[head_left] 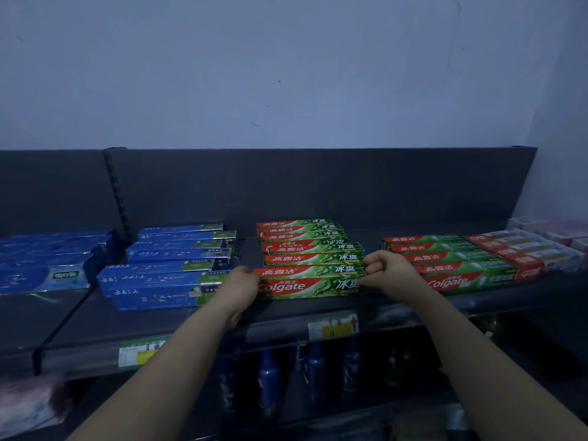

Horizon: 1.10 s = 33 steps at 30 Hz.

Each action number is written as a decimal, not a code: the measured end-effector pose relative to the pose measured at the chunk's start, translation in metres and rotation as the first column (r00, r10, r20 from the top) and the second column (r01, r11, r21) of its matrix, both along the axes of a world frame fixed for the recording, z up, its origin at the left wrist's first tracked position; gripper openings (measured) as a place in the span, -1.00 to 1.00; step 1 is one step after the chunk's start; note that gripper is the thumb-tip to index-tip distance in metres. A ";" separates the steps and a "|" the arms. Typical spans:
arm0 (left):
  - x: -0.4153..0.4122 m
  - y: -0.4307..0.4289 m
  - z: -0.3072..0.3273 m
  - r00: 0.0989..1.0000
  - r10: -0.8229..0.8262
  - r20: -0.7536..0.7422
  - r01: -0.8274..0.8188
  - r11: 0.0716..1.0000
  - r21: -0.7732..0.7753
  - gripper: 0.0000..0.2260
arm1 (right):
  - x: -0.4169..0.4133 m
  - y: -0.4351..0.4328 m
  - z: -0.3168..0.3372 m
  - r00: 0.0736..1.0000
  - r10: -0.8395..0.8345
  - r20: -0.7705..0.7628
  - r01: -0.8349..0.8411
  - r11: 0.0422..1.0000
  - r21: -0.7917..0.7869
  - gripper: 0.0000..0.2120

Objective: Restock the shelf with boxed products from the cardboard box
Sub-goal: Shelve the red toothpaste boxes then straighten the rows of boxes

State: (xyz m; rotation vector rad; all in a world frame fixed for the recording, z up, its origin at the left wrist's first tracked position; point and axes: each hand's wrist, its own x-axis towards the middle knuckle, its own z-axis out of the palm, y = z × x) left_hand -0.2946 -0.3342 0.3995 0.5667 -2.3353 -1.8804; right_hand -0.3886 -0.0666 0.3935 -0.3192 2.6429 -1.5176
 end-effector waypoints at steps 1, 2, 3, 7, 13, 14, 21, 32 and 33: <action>0.000 -0.001 0.001 1.000 0.014 -0.010 -0.014 1.000 0.020 -0.70 | 0.000 0.001 0.001 1.000 -0.005 -0.016 0.005 1.000 0.002 -0.68; 0.000 -0.002 0.000 0.999 0.029 -0.020 -0.028 0.999 0.044 -0.61 | 0.000 0.001 0.002 0.999 -0.012 -0.050 0.013 1.000 0.010 -0.67; 0.001 -0.002 0.002 0.998 0.045 -0.040 -0.042 0.997 0.061 -0.56 | 0.001 0.002 0.003 0.996 -0.022 -0.091 0.024 1.000 0.019 -0.65; 0.007 -0.003 0.001 0.980 0.094 -0.176 -0.088 0.995 0.043 -0.56 | 0.007 0.003 0.008 0.984 -0.043 -0.171 0.048 0.998 0.028 -0.53; 0.023 -0.003 -0.013 0.921 0.207 -0.329 -0.168 0.975 0.144 -0.70 | 0.010 0.005 0.007 0.980 -0.060 -0.188 0.056 0.998 -0.029 -0.54; 0.025 -0.002 -0.014 0.917 0.217 -0.336 -0.172 0.972 0.159 -0.69 | 0.009 0.005 0.006 0.980 -0.068 -0.188 0.061 0.997 -0.045 -0.54; 0.011 0.003 -0.005 0.920 0.251 -0.301 -0.209 0.964 0.166 -0.54 | -0.002 -0.005 0.003 0.987 -0.097 -0.124 0.082 0.989 -0.122 -0.50; -0.017 0.020 0.009 0.982 0.154 -0.108 -0.125 0.963 0.240 -0.60 | -0.022 -0.028 -0.001 0.984 -0.064 0.166 0.108 0.956 -0.272 -0.34; -0.019 0.023 0.007 0.981 0.158 -0.111 -0.123 0.954 0.273 -0.60 | -0.026 -0.029 -0.005 0.978 -0.047 0.204 0.106 0.951 -0.289 -0.21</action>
